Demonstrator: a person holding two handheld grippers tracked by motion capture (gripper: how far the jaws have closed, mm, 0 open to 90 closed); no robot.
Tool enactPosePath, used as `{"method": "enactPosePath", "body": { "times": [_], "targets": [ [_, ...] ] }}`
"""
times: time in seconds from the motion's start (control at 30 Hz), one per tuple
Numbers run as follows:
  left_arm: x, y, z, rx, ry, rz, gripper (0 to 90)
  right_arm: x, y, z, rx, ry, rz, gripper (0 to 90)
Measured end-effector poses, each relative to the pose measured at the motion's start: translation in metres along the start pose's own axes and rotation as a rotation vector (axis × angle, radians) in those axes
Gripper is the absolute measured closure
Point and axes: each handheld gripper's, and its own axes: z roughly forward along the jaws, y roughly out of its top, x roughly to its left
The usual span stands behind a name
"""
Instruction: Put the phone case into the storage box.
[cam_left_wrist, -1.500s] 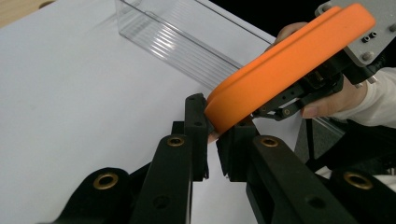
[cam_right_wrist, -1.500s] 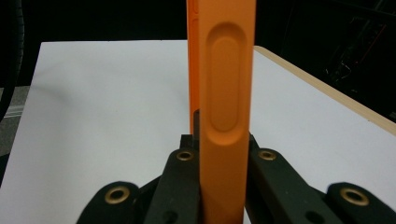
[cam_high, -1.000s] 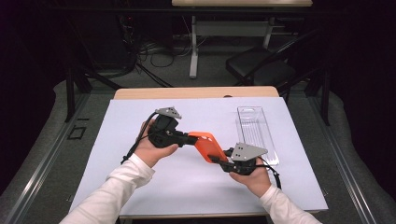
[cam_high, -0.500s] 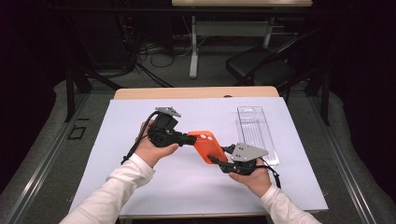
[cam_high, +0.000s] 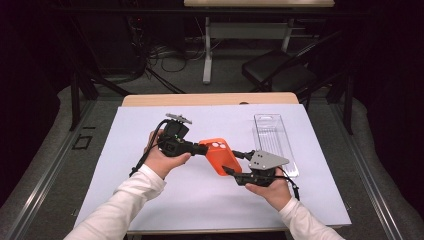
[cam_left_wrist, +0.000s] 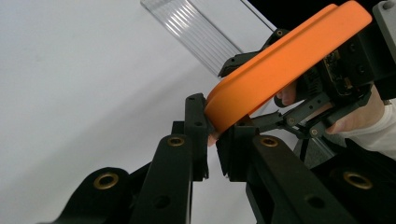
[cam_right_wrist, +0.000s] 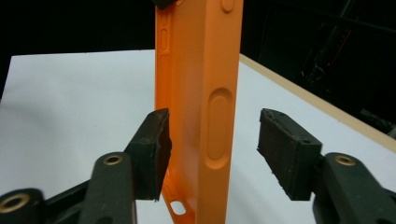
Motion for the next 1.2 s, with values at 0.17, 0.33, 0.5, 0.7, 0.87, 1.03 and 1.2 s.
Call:
{"method": "enactPosePath", "body": {
  "times": [0.17,0.33,0.5,0.7,0.87,1.03,1.2],
  "targets": [
    [0.002,0.000,0.000,0.005,0.011,-0.033,82.7,0.000,0.002,-0.001,0.016,-0.024,0.000,36.7],
    [0.004,0.000,0.000,0.008,0.024,-0.057,82.7,0.002,0.006,-0.001,0.040,-0.044,0.023,28.4],
    [0.006,0.000,0.000,0.011,0.035,-0.075,82.7,0.003,0.009,0.001,0.061,-0.065,0.035,21.9],
    [0.006,0.001,-0.001,0.015,0.054,-0.082,82.7,0.005,0.013,0.003,0.062,-0.082,0.043,16.6],
    [0.006,0.001,0.000,0.015,0.073,-0.093,82.7,0.004,0.016,0.004,0.061,-0.092,0.072,14.9],
    [0.006,0.002,0.000,0.023,0.093,-0.095,82.7,0.003,0.018,0.005,0.075,-0.114,0.089,14.7],
    [0.005,0.005,0.001,0.032,0.120,-0.100,82.6,0.001,0.019,0.007,0.105,-0.133,0.097,14.4]
  ]
}}
